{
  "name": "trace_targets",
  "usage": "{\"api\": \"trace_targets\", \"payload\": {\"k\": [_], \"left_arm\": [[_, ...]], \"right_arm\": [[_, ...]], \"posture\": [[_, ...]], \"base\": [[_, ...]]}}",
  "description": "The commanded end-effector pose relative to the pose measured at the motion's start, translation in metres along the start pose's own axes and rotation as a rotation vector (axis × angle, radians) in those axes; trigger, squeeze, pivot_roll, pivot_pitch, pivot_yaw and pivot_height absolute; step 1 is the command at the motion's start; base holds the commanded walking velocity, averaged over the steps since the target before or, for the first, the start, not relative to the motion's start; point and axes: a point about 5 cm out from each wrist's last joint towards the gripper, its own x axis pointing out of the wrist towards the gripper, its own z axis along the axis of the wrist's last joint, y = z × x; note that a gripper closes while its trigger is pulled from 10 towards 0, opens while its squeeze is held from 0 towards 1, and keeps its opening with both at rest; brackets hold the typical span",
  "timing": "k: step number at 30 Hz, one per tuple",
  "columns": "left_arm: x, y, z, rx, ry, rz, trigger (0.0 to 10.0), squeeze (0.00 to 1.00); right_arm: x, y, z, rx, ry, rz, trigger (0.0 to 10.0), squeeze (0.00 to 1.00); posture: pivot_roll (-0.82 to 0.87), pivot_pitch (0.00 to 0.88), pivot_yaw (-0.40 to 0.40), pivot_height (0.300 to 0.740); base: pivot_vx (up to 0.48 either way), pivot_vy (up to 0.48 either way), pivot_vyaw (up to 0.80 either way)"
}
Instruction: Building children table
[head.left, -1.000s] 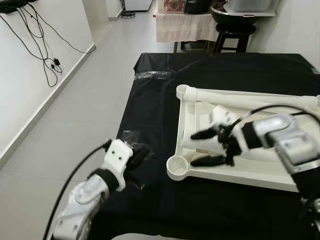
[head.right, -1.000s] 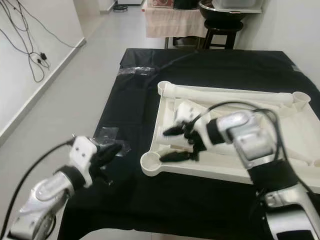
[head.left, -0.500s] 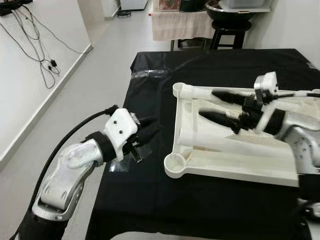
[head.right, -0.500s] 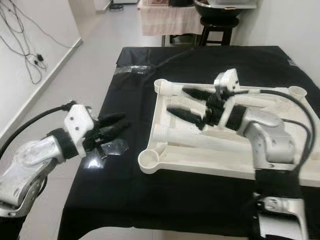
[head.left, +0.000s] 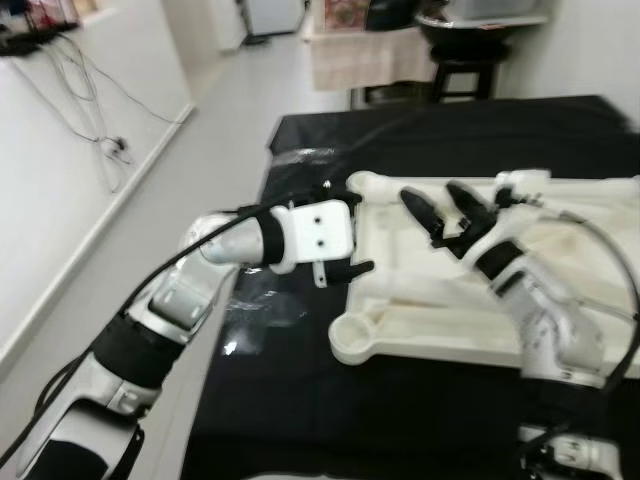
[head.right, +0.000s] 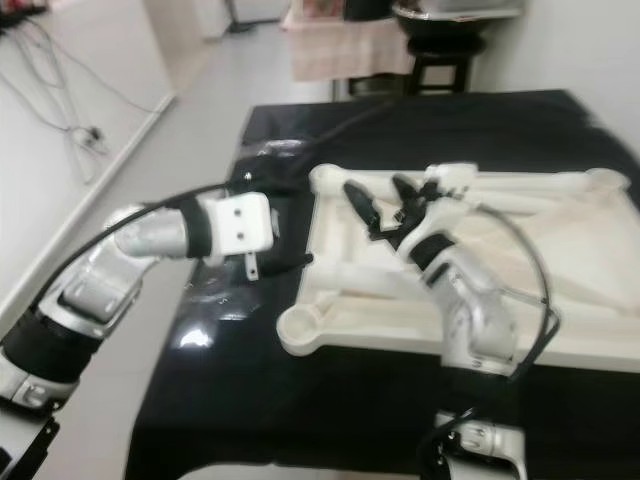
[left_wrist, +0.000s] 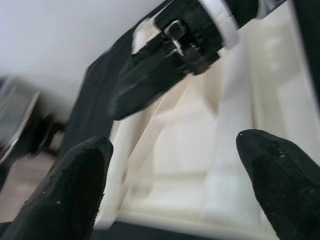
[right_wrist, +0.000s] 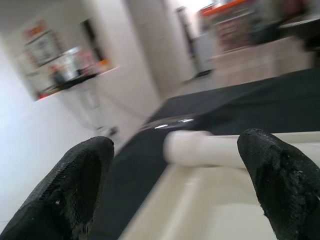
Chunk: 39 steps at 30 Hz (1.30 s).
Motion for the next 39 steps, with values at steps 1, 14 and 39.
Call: {"api": "trace_targets", "payload": {"k": [1, 14, 39], "left_arm": [[0.001, 0.004, 0.000, 0.001, -0.009, 0.011, 10.0, 1.00], [0.010, 0.007, -0.025, 0.007, 0.158, -0.075, 10.0, 0.00], [0.020, -0.003, -0.051, -0.151, 0.347, 0.115, 10.0, 0.00]], "right_arm": [[-0.001, 0.001, 0.007, -0.017, -0.045, -0.018, 10.0, 0.00], [0.012, 0.001, 0.010, -0.130, -0.053, -0.152, 10.0, 0.00], [0.021, 0.016, 0.000, -0.239, -0.044, -0.170, 10.0, 0.00]], "posture": [[-0.07, 0.045, 0.060, 0.740], [-0.06, 0.039, 0.060, 0.740], [-0.05, 0.037, 0.060, 0.740]], "base": [[0.000, 0.000, -0.79], [0.000, 0.000, -0.78], [0.000, 0.000, -0.79]]}}
